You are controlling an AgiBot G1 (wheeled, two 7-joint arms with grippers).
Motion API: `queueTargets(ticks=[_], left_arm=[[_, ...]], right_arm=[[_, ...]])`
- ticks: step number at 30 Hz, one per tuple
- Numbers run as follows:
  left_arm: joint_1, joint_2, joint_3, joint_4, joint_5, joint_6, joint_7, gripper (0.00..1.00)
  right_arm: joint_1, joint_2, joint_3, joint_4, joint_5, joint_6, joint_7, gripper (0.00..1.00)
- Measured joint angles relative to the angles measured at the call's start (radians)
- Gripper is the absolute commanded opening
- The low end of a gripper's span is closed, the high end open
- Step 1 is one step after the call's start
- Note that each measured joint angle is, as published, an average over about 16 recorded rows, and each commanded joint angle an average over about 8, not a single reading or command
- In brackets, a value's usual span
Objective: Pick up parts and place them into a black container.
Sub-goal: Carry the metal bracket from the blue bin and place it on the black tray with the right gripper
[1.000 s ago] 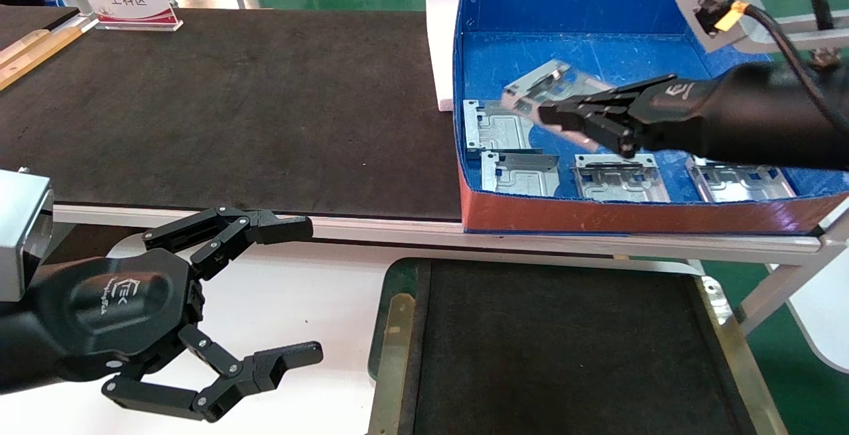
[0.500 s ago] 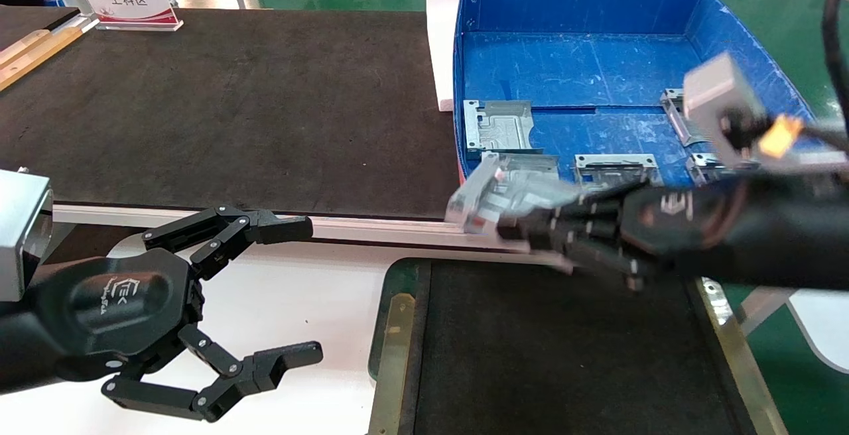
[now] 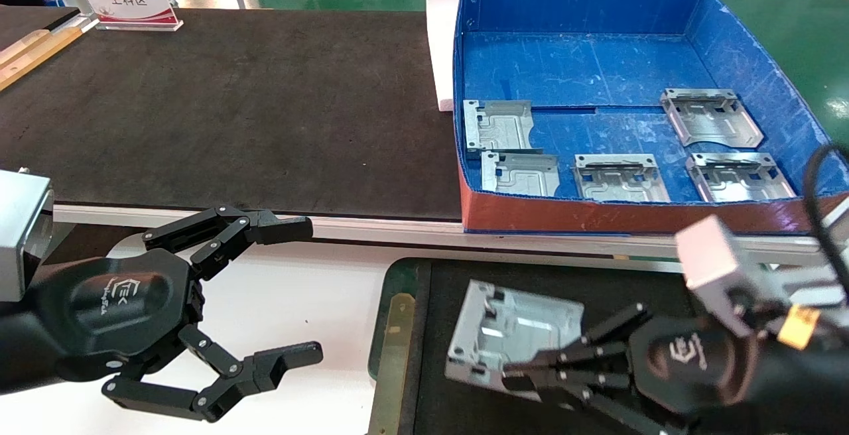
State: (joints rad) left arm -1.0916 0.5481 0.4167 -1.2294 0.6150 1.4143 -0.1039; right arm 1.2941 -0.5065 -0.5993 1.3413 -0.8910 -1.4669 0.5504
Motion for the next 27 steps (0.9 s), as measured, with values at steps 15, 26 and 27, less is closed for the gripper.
queueTargets(ticks=[15,26,27], left_arm=[[0.000,0.000,0.000,0.000,0.000,0.000,0.000,1.00],[0.000,0.000,0.000,0.000,0.000,0.000,0.000,1.00],[0.000,0.000,0.000,0.000,0.000,0.000,0.000,1.00]], right_arm=[[-0.131,-0.061,-0.052,-0.065,-0.097,0.058,-0.180,0.00],[-0.149,-0.179,-0.093,-0.215,-0.215,0.092,-0.392,0.00],[-0.147,-0.191,-0.096,-0.233,-0.225,0.094,-0.414,0.00]])
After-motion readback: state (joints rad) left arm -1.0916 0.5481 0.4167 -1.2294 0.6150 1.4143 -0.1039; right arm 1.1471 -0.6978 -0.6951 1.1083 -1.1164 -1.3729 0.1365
